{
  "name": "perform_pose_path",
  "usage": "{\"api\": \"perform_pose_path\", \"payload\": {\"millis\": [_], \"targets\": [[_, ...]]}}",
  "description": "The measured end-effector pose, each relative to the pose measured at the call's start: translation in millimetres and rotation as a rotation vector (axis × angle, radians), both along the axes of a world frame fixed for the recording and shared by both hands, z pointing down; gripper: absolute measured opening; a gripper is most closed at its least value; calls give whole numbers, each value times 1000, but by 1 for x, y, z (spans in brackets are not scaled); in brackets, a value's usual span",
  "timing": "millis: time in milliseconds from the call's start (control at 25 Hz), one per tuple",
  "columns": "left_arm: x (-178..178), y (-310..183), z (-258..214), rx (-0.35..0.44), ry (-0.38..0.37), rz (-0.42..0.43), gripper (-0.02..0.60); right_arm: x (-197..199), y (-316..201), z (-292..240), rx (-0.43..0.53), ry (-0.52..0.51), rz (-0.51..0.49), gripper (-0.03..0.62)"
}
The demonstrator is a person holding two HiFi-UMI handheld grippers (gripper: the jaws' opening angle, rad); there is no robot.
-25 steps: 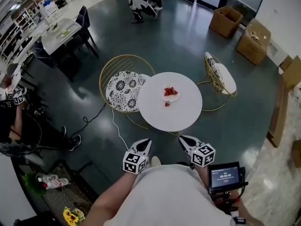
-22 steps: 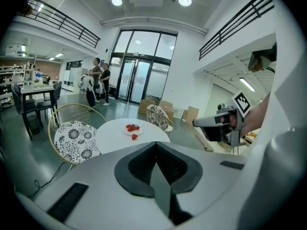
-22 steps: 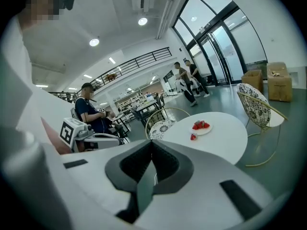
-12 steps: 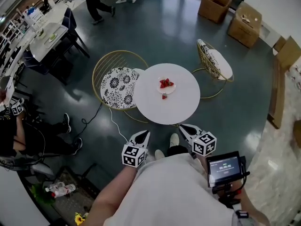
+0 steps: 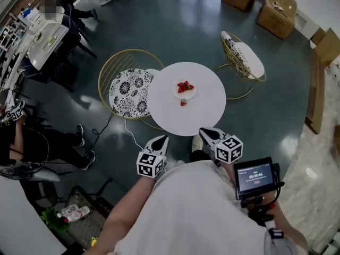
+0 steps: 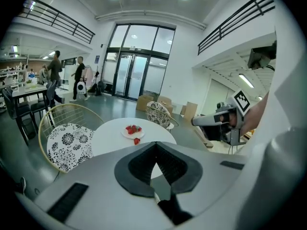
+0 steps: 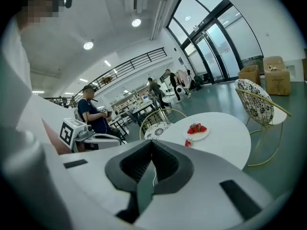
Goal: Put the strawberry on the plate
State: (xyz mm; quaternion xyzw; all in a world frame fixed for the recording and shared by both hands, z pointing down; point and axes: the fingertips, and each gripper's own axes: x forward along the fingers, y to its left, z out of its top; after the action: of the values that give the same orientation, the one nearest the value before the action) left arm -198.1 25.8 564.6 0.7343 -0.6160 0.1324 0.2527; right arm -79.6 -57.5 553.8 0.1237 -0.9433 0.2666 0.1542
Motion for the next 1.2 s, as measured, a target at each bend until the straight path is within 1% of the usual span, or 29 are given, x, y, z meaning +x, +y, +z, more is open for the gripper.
{"api": "perform_pose_path", "payload": {"millis": [120,200,280,360,440,520,680,800,1080,1200], "targets": [[-3,-21,2,-5,7,3,6,-4,-20,3,-7,5,0,6],[-2,-31,3,2,33,10,6,-6,-29,8,-17,11,-2,6],[1,-36,9,-9,52,25,5,-4,-34,14,-32,22,2,7],[-2,-43,17,-39,36,30,6,-7,-42,19,-43,29,2,7],[-13,-52,24,-67,16,22,6,-19,-53,24,-56,26,-7,7],[-20,-63,30,-87,11,17,5,-28,-63,30,-75,26,-17,7],[-20,-88,41,-96,24,22,5,-31,-81,44,-92,43,-28,6],[-26,-105,50,-103,29,30,6,-41,-97,54,-101,46,-28,6],[-21,-112,55,-129,42,51,6,-38,-101,53,-111,64,-19,6],[-24,-119,56,-132,36,55,6,-38,-104,54,-115,72,-17,7]]}}
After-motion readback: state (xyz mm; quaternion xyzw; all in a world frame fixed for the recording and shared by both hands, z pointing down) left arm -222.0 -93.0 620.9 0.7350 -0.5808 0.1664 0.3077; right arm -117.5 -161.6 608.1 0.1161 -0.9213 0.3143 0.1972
